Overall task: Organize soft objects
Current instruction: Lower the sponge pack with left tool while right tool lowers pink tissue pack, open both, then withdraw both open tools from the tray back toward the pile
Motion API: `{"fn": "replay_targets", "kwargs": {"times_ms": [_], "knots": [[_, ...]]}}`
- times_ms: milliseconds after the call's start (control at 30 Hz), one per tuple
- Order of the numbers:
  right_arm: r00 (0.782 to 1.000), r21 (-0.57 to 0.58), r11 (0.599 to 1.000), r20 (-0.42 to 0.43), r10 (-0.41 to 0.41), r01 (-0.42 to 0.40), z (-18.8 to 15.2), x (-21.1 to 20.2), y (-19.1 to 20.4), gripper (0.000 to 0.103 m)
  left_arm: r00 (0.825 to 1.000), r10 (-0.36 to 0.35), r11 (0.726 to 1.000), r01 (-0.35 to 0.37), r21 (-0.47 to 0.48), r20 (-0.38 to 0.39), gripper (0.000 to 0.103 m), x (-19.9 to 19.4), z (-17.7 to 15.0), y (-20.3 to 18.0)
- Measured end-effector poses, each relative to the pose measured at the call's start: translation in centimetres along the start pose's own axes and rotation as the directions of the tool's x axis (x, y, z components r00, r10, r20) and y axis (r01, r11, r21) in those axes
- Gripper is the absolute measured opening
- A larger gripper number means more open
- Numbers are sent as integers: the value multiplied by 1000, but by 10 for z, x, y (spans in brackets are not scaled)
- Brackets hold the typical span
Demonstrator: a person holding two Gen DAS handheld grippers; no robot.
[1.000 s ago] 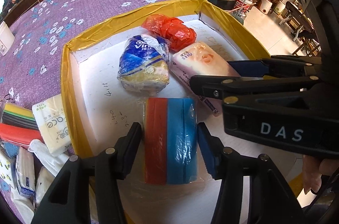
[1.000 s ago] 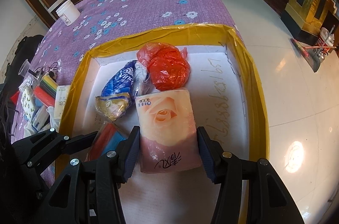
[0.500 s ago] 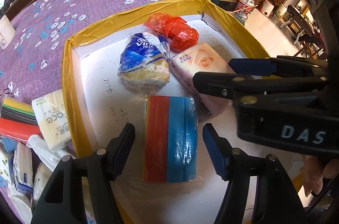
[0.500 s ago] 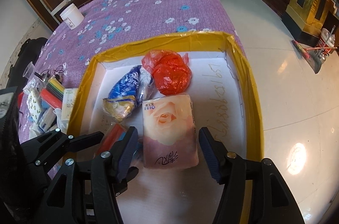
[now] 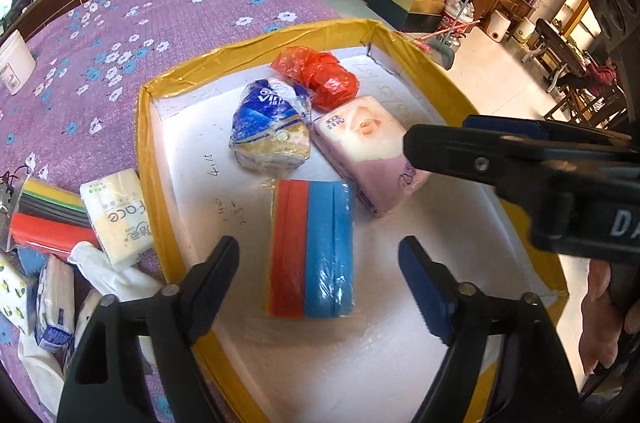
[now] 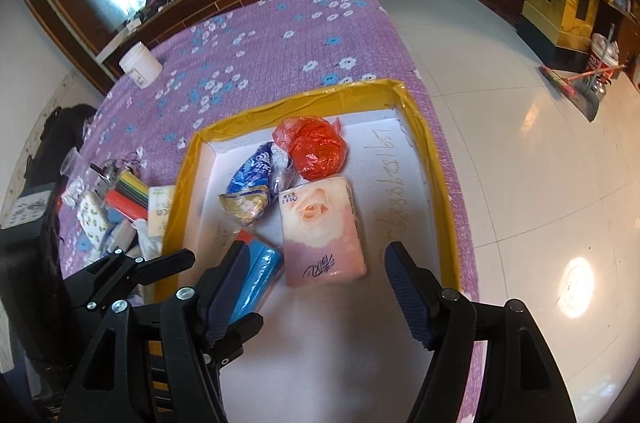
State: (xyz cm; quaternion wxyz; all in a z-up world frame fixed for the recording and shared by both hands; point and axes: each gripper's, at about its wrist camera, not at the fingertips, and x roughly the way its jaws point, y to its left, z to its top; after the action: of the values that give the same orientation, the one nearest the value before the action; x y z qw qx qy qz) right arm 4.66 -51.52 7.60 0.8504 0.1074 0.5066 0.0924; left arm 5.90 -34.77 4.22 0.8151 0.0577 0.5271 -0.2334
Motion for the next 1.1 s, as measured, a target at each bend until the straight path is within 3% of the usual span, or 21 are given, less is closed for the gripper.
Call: {"fn": "replay_targets", "kwargs": {"times_ms": [667,1100], "knots": [[999,114,993,34,13,-17,-40,-40,3,77,999,-36,997,34,70,27,85,-31,-17,-17],[999,117,993,43,21,-26,-46,-44,20,78,998,-44,997,40,65,53,85,-50,-30,-8]]}}
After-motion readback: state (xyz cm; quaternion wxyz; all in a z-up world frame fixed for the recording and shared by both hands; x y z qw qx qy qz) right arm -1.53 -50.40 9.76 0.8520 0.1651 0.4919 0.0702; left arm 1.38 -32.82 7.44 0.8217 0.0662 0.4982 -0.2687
